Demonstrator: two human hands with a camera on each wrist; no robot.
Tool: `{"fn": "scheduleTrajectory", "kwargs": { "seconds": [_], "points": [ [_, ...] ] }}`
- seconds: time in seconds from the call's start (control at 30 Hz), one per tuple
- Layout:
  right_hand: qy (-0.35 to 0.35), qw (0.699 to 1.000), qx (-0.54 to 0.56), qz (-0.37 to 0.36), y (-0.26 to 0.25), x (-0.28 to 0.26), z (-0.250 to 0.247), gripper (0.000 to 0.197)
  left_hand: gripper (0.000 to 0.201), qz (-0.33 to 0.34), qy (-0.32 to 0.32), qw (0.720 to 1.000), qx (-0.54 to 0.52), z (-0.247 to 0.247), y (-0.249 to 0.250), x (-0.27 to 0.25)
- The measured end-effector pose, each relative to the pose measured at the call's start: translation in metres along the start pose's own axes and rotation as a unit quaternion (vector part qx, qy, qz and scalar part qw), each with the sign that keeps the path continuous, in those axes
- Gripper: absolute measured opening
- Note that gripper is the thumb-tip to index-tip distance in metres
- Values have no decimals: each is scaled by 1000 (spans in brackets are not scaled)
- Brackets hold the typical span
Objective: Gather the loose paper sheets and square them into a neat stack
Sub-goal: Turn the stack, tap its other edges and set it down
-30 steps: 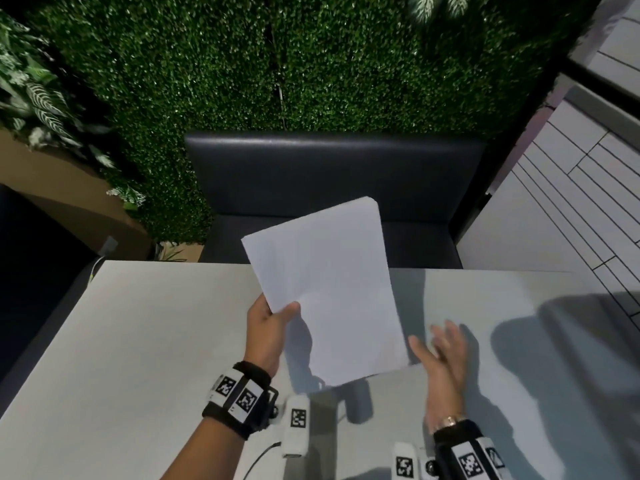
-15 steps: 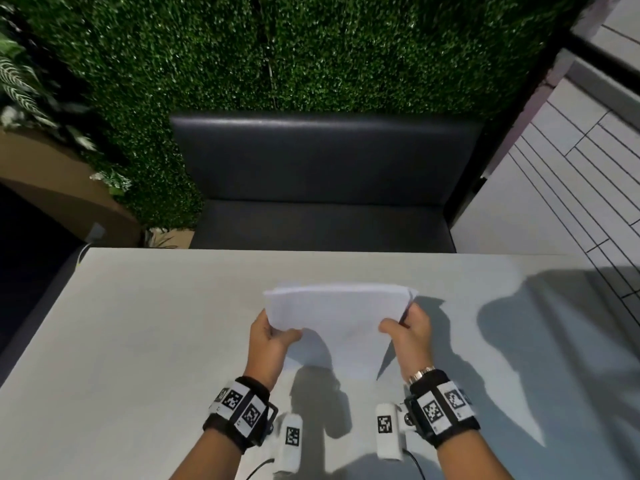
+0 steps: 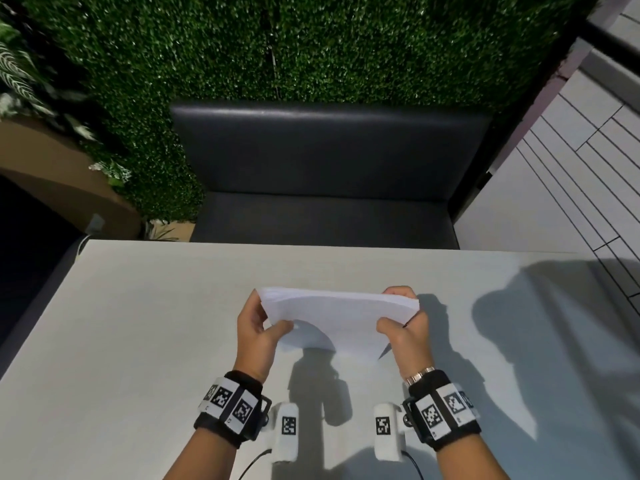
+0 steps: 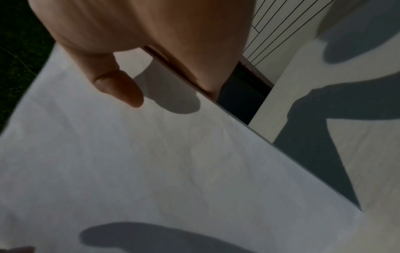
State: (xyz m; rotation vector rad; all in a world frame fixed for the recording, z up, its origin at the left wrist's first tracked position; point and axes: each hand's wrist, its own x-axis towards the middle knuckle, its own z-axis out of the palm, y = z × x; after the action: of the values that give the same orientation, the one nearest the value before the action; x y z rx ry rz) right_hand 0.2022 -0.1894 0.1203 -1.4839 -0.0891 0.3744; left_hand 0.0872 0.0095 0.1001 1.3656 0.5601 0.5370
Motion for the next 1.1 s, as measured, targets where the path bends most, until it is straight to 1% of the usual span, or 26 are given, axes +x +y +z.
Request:
{"fn": "scheduleTrajectory", "kwargs": {
  "seconds": [0.1, 0.23, 0.27, 0.4, 0.47, 0.53, 0.6, 0.67, 0.7, 0.73, 0.83, 0.87, 0.97, 1.03, 1.1],
  "points": [
    [-26, 1000, 8, 5, -3, 2, 3, 36, 45, 16, -27, 1000, 0, 3, 7, 1],
    [-19, 1000, 10, -20, -6, 2, 4, 34, 39, 20, -19, 1000, 3, 4, 7, 2],
    [-16, 1000, 5, -20, -6, 3, 3, 33, 37, 12, -18, 1000, 4, 2, 5, 3],
    [-24, 999, -11, 37, 4, 6, 2, 31, 35, -42, -18, 999, 13, 6, -5, 1],
    [-14, 998, -12, 52, 9, 7, 2, 31, 39, -51, -14, 999, 14, 10, -4, 0],
    [3, 998, -9, 65, 14, 7, 1, 34, 40, -62, -3, 998, 10, 12, -6, 0],
    [22, 997, -9, 76, 16, 7, 2, 36, 36, -79, 12, 997, 9, 14, -7, 0],
    [31, 997, -2, 73, 13, 7, 5, 34, 34, -80, 19, 996, 15, 15, -6, 0],
    [35, 997, 2, 70, 11, 6, 5, 33, 37, -79, 19, 997, 18, 14, -6, 0],
    [36, 997, 5, 69, 9, 5, 4, 34, 41, -77, 17, 997, 20, 13, -6, 0],
    [19, 996, -18, 82, 13, 8, -2, 48, 47, -80, 15, 996, 25, 4, -6, 3],
    [14, 995, -30, 94, 16, 10, -3, 46, 48, -85, 12, 996, 28, 3, -7, 5],
    [16, 992, -43, 115, 16, 11, 0, 33, 48, -99, -3, 994, 41, 9, -11, 7],
    [25, 994, -37, 102, 12, 9, 3, 28, 45, -101, 13, 994, 35, 13, -12, 5],
    [36, 995, -16, 89, 10, 8, 4, 28, 44, -97, 27, 995, 26, 13, -13, 3]
  ]
}}
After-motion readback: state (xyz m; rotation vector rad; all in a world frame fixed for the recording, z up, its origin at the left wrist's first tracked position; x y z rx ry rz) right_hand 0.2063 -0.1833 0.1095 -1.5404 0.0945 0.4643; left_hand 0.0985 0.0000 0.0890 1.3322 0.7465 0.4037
